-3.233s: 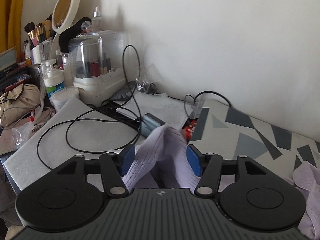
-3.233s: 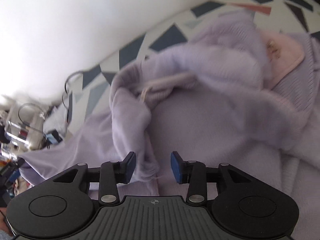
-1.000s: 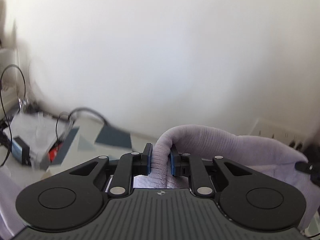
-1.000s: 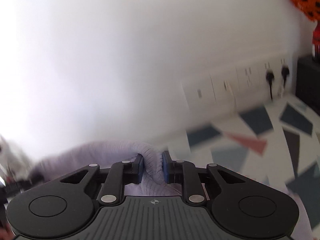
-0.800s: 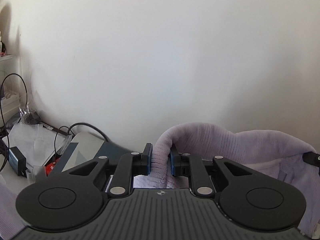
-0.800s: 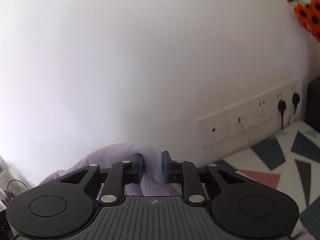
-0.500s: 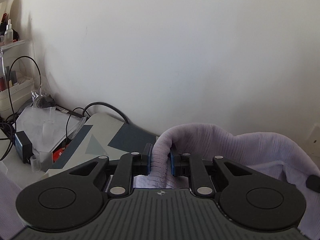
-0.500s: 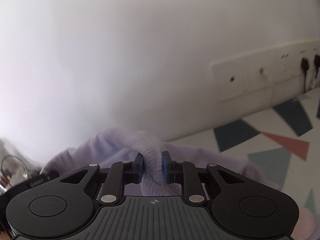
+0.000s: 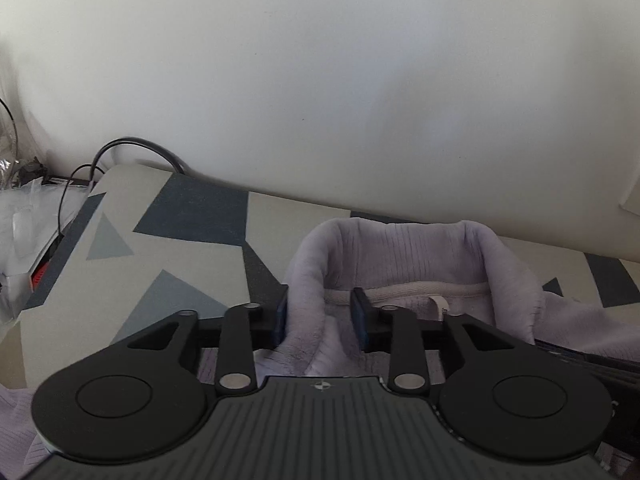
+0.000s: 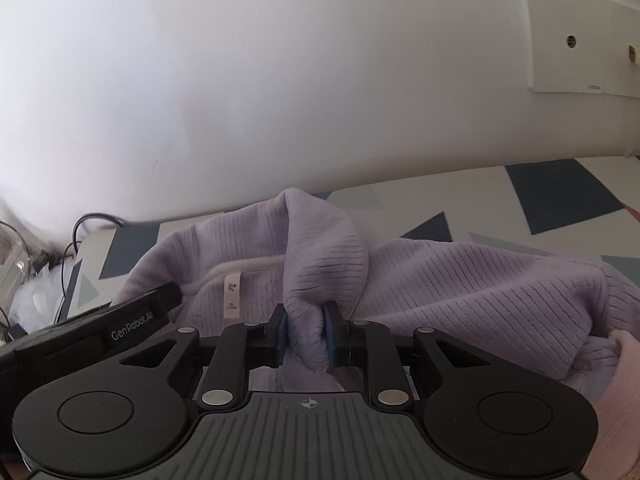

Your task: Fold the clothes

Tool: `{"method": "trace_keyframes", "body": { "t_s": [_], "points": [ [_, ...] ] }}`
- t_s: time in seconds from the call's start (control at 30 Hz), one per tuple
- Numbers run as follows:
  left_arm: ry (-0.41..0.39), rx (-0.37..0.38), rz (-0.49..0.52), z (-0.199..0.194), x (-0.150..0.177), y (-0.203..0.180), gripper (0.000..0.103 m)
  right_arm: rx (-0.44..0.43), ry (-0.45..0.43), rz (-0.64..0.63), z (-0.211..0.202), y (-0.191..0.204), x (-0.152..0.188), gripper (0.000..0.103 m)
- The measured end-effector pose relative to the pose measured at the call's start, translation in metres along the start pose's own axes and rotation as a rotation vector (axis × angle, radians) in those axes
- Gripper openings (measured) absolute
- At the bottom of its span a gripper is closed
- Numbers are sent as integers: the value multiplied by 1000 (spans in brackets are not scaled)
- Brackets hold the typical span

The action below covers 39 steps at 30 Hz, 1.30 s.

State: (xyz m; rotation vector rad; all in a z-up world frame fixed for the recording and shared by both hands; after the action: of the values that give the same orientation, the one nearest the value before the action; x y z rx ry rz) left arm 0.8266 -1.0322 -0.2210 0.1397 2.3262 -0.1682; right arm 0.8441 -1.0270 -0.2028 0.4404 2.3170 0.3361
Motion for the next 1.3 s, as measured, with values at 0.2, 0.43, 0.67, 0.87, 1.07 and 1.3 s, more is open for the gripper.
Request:
{"method": "trace_keyframes", "body": {
  "t_s": [0.2, 0.43, 0.67, 0.87, 1.07, 1.3],
  "points": [
    [-23, 139, -48, -50, -20, 23, 67, -82, -82, 35, -51, -8, -15, 42],
    [-130, 90, -128, -101, -25, 83, 70, 140, -349, 123, -144, -81, -34, 47],
    [24, 300, -98, -110, 1, 47, 70, 242, -149, 322, -137, -142, 22, 45],
    [261, 454, -140, -90, 24, -7, 70, 168, -83, 266, -149, -125, 52, 11],
    [388, 452, -237, -67, 46, -26, 70, 13, -85, 256, -169, -112, 52, 0],
    [348, 457, -243, -62, 44, -26, 21, 171, -185, 277, -180, -131, 47, 44]
  ]
}}
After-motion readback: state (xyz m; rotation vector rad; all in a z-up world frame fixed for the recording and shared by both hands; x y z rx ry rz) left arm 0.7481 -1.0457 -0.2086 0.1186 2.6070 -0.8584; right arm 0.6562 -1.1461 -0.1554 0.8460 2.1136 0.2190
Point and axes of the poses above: each gripper's, at about its wrist camera, not at the fingertips, and z roughly the way its jaws point, y to its left, x to its underside, the point moved 4 cm from there along z, roughly the way its jaws point, and after that the axes turned 1 degree about -y, right-handed, at the moved point
